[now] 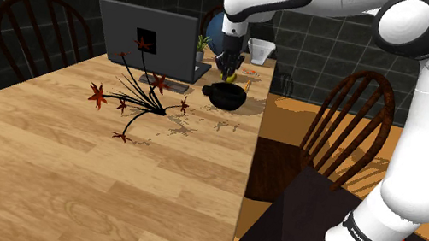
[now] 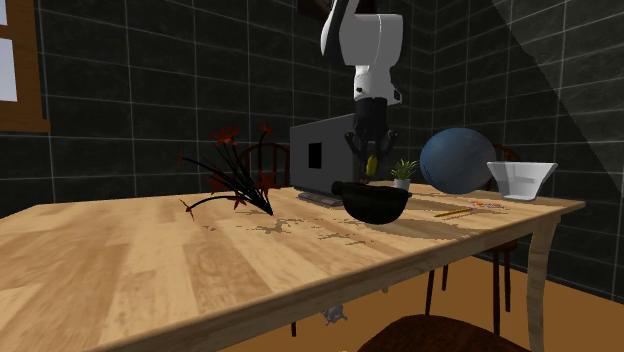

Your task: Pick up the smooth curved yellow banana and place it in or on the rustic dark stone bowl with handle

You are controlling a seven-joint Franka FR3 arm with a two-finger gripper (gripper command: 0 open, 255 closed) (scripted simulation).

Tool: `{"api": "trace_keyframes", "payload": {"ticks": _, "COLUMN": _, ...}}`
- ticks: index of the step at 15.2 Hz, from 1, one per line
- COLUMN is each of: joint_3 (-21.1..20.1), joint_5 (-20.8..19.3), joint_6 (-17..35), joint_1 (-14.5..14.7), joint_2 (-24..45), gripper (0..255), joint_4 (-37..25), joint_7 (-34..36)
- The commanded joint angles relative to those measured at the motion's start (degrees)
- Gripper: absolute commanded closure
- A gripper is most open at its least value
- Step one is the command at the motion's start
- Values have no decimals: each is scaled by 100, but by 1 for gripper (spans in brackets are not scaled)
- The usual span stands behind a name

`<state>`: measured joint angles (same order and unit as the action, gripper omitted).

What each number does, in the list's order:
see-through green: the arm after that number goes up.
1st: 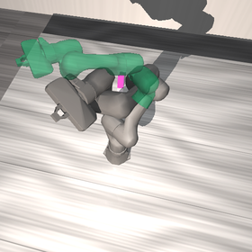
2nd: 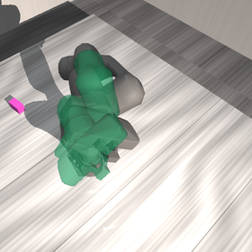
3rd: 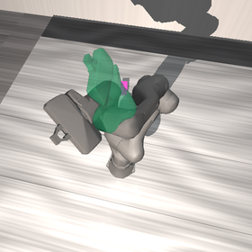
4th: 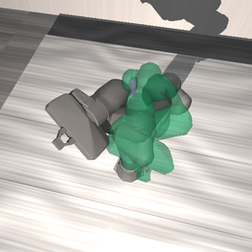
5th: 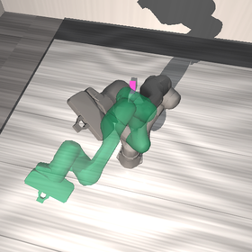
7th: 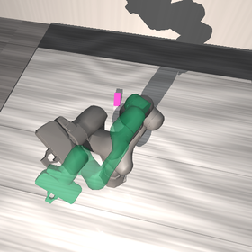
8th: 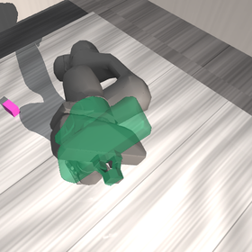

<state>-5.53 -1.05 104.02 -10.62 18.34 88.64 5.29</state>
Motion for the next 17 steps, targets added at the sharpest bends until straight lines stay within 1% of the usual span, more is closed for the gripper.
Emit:
{"api": "trace_keyframes", "payload": {"ticks": 1, "joint_3": 0, "joint_5": -2, "joint_6": 151, "joint_1": 1, "joint_2": 10, "gripper": 255, "joint_4": 137, "joint_7": 4}}
{"api": "trace_keyframes", "payload": {"ticks": 3, "joint_3": 2, "joint_5": -5, "joint_6": 272, "joint_1": 0, "joint_2": 31, "gripper": 255, "joint_4": 237, "joint_7": 5}}
{"api": "trace_keyframes", "payload": {"ticks": 10, "joint_3": 2, "joint_5": -5, "joint_6": 272, "joint_1": 0, "joint_2": 31, "gripper": 255, "joint_4": 237, "joint_7": 5}}
{"api": "trace_keyframes", "payload": {"ticks": 11, "joint_3": 2, "joint_5": -5, "joint_6": 271, "joint_1": 0, "joint_2": 31, "gripper": 0, "joint_4": 237, "joint_7": 5}}
{"api": "trace_keyframes", "payload": {"ticks": 16, "joint_3": 2, "joint_5": -5, "joint_6": 271, "joint_1": 0, "joint_2": 31, "gripper": 0, "joint_4": 236, "joint_7": 5}}
{"api": "trace_keyframes", "payload": {"ticks": 17, "joint_3": 0, "joint_5": -2, "joint_6": 86, "joint_1": 1, "joint_2": 14, "gripper": 0, "joint_4": 68, "joint_7": 3}}
